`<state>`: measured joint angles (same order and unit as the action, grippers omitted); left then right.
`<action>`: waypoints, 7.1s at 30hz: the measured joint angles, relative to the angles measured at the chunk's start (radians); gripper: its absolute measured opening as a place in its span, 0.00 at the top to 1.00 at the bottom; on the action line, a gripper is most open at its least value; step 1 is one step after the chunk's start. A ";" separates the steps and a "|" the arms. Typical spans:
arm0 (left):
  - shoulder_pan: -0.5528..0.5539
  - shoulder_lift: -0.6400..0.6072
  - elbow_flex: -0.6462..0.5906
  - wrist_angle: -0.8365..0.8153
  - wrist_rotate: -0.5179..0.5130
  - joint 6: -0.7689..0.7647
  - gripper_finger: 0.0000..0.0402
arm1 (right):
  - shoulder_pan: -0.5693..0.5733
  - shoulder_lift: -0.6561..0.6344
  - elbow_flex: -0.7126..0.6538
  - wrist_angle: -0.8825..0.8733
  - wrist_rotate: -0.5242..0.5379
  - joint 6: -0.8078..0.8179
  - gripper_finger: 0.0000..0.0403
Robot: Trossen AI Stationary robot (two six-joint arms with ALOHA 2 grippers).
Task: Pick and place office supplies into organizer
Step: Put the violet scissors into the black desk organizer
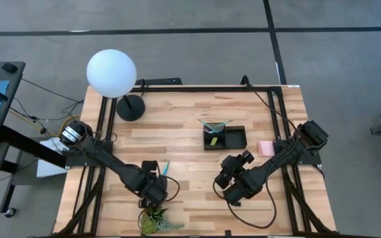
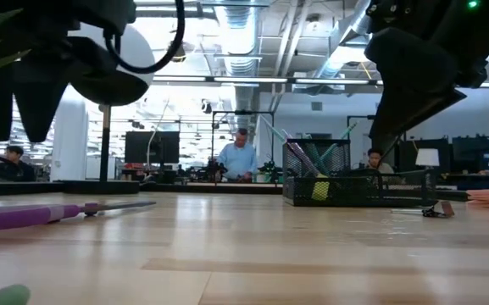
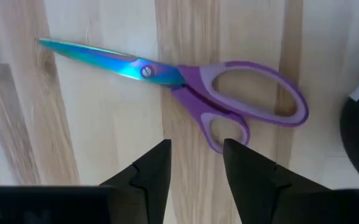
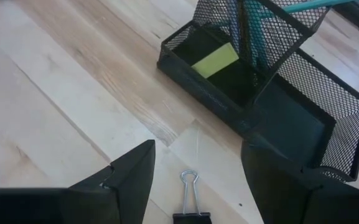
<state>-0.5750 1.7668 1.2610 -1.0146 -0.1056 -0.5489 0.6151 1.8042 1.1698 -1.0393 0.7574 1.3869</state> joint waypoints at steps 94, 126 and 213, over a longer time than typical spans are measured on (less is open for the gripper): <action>-0.018 0.002 -0.232 0.339 -0.021 0.034 0.65 | 0.039 0.000 -0.001 -0.001 -0.053 0.010 0.42; 0.108 -0.028 -0.224 0.264 -0.028 0.049 0.98 | -0.008 0.000 -0.001 -0.008 -0.053 -0.008 0.42; 0.789 0.443 1.095 -0.556 0.579 0.817 1.00 | 0.083 0.000 0.089 -0.281 -0.114 -0.003 0.42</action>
<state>0.2139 2.2101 2.3563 -1.5703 0.4733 0.2676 0.6984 1.8042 1.2591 -1.3200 0.6429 1.3841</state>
